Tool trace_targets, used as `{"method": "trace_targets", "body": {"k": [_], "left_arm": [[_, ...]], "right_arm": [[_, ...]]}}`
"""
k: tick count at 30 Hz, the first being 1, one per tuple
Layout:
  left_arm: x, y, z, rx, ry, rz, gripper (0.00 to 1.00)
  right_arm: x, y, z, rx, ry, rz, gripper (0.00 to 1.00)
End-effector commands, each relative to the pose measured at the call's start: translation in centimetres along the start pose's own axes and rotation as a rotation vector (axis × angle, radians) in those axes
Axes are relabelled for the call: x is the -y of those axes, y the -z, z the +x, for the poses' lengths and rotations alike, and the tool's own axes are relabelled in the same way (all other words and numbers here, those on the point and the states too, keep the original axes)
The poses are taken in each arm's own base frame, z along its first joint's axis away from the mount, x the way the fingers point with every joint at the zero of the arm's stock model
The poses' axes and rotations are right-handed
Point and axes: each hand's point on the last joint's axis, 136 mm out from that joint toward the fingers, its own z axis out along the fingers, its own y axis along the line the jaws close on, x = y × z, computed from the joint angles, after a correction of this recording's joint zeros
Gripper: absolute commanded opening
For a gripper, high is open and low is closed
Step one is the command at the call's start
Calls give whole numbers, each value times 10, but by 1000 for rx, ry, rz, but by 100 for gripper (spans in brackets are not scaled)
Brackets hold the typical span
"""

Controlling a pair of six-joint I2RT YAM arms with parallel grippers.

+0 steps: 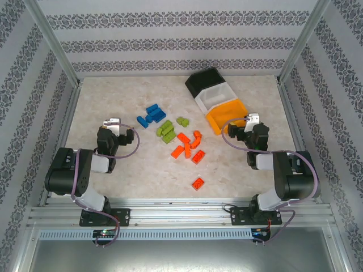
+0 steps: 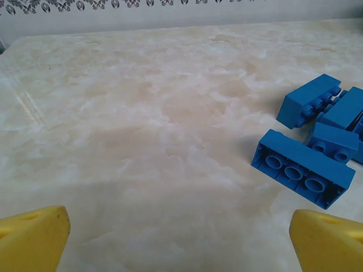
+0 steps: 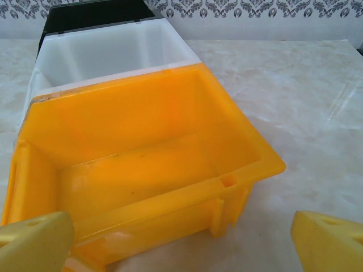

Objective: Sort the legos into containers by color

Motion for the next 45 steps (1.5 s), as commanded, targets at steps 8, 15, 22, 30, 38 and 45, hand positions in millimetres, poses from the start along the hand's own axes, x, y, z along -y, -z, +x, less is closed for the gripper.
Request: {"method": "trace_targets", "body": {"k": [8, 15, 22, 30, 38, 45], "left_arm": [[-3, -4, -5, 0, -5, -14, 100], [-7, -5, -5, -6, 4, -36, 100], [-7, -5, -5, -5, 4, -35, 100], [-7, -5, -5, -5, 5, -35, 100], [-10, -4, -7, 2, 9, -55, 100], [-43, 8, -43, -82, 77, -246, 100]], "right_arm": [[-1, 1, -8, 32, 7, -8, 98], [-1, 1, -8, 32, 7, -9, 98], [8, -1, -8, 27, -16, 34, 98], [8, -1, -7, 25, -17, 35, 98], [14, 0, -11, 22, -27, 77, 98], [33, 11, -39, -49, -72, 206, 98]]}}
